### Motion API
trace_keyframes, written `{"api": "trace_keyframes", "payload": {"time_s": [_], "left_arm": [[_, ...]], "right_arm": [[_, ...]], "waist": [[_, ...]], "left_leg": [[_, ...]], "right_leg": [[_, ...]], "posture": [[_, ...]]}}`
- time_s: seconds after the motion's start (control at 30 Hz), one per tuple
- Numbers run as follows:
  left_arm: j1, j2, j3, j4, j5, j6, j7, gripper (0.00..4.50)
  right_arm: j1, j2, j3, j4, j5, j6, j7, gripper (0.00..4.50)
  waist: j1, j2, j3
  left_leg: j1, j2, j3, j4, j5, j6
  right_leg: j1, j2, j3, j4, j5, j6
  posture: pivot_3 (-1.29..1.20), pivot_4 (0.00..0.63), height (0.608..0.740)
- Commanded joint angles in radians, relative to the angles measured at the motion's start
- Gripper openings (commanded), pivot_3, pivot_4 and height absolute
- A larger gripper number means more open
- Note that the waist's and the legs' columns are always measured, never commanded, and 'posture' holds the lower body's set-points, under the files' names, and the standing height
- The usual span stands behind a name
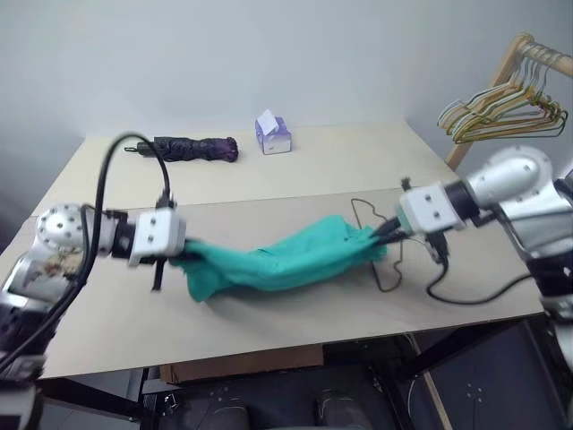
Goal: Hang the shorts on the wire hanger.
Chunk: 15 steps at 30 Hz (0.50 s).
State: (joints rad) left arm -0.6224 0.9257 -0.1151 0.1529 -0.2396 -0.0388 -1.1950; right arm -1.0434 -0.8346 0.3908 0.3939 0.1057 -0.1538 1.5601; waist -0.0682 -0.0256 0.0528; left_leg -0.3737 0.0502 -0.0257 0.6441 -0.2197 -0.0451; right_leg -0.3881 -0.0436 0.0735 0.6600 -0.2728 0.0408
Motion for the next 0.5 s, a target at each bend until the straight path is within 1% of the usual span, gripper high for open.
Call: {"api": "trace_keyframes", "payload": {"time_s": [0.03,0.1,0.13,0.17,0.2,0.23,0.3,0.33,0.37,0.4,0.47,0.5], "left_arm": [[-0.289,-0.076,-0.023,0.316,0.245,-0.06,0.292,0.02],[-0.489,-0.13,-0.056,0.541,0.385,-0.089,0.527,0.02],[-0.583,-0.155,-0.066,0.65,0.441,-0.108,0.664,0.02],[-0.669,-0.177,-0.074,0.748,0.486,-0.116,0.792,0.02],[-0.744,-0.194,-0.078,0.832,0.524,-0.129,0.922,0.02],[-0.799,-0.205,-0.082,0.896,0.554,-0.149,1.025,0.02],[-0.881,-0.218,-0.079,0.982,0.589,-0.191,1.201,0.02],[-0.905,-0.223,-0.075,1.006,0.599,-0.219,1.264,0.02],[-0.918,-0.226,-0.073,1.018,0.608,-0.253,1.309,0.02],[-0.923,-0.228,-0.073,1.026,0.614,-0.286,1.334,0.02],[-0.911,-0.229,-0.079,1.028,0.625,-0.351,1.344,0.02],[-0.893,-0.227,-0.087,1.021,0.634,-0.381,1.331,0.02]], "right_arm": [[-0.263,0.108,0.044,0.39,-0.228,-0.189,-0.208,0.0],[-0.415,0.18,0.114,0.604,-0.43,-0.224,-0.595,0.0],[-0.478,0.21,0.148,0.688,-0.514,-0.206,-0.792,0.0],[-0.528,0.233,0.173,0.756,-0.577,-0.192,-0.966,0.0],[-0.569,0.253,0.191,0.808,-0.628,-0.167,-1.138,0.0],[-0.598,0.268,0.2,0.846,-0.663,-0.15,-1.268,0.0],[-0.638,0.293,0.17,0.891,-0.682,-0.123,-1.536,0.0],[-0.648,0.296,0.155,0.902,-0.688,-0.127,-1.631,0.0],[-0.652,0.293,0.149,0.907,-0.698,-0.148,-1.717,0.0],[-0.652,0.289,0.143,0.911,-0.704,-0.162,-1.761,0.0],[-0.638,0.277,0.141,0.914,-0.711,-0.204,-1.791,0.0],[-0.621,0.271,0.135,0.913,-0.706,-0.234,-1.782,0.0]], "waist": [[0.0,0.0,0.0],[0.0,0.0,0.0],[0.002,0.0,0.0],[0.003,-0.001,0.0],[0.006,-0.001,-0.001],[0.01,-0.001,-0.001],[0.022,-0.001,-0.001],[0.024,-0.001,-0.001],[0.027,-0.001,-0.001],[0.033,-0.001,-0.001],[0.041,-0.001,-0.001],[0.045,-0.001,-0.001]], "left_leg": [[0.0,0.0,0.0,0.001,0.0,0.0],[-0.002,-0.001,-0.001,0.0,0.0,0.0],[-0.004,-0.001,-0.002,0.0,0.0,0.0],[-0.01,-0.002,-0.002,0.0,0.0,0.0],[-0.018,-0.002,-0.002,0.0,0.0,-0.001],[-0.022,-0.002,-0.002,0.0,0.001,-0.001],[-0.035,-0.002,-0.001,-0.002,0.004,-0.006],[-0.042,-0.002,0.001,-0.002,0.005,-0.008],[-0.043,-0.002,0.001,-0.003,0.006,-0.011],[-0.044,-0.002,0.002,-0.005,0.007,-0.011],[-0.046,-0.003,0.002,-0.006,0.007,-0.011],[-0.046,-0.003,0.002,-0.006,0.006,-0.011]], "right_leg": [[0.0,0.0,0.0,0.001,0.004,-0.006],[-0.002,0.0,0.0,0.001,0.004,-0.007],[-0.006,-0.001,0.0,0.003,0.004,-0.007],[-0.012,-0.001,0.0,0.004,0.004,-0.008],[-0.021,-0.001,0.0,0.005,0.005,-0.009],[-0.026,-0.002,0.0,0.007,0.005,-0.009],[-0.043,-0.002,0.003,0.017,0.005,-0.009],[-0.051,-0.002,0.005,0.02,0.005,-0.009],[-0.054,-0.002,0.006,0.02,0.005,-0.009],[-0.055,-0.002,0.007,0.02,0.005,-0.009],[-0.057,-0.002,0.007,0.019,0.005,-0.009],[-0.056,-0.002,0.007,0.018,0.005,-0.009]], "posture": [[0.04,0.0,0.74],[0.05,0.0,0.74],[0.06,0.0,0.74],[0.06,0.0,0.74],[0.06,0.0,0.74],[0.06,0.0,0.74],[0.06,0.0,0.74],[0.06,0.0,0.74],[0.05,0.0,0.74],[0.05,0.0,0.74],[0.04,0.0,0.74],[0.03,0.0,0.74]]}}
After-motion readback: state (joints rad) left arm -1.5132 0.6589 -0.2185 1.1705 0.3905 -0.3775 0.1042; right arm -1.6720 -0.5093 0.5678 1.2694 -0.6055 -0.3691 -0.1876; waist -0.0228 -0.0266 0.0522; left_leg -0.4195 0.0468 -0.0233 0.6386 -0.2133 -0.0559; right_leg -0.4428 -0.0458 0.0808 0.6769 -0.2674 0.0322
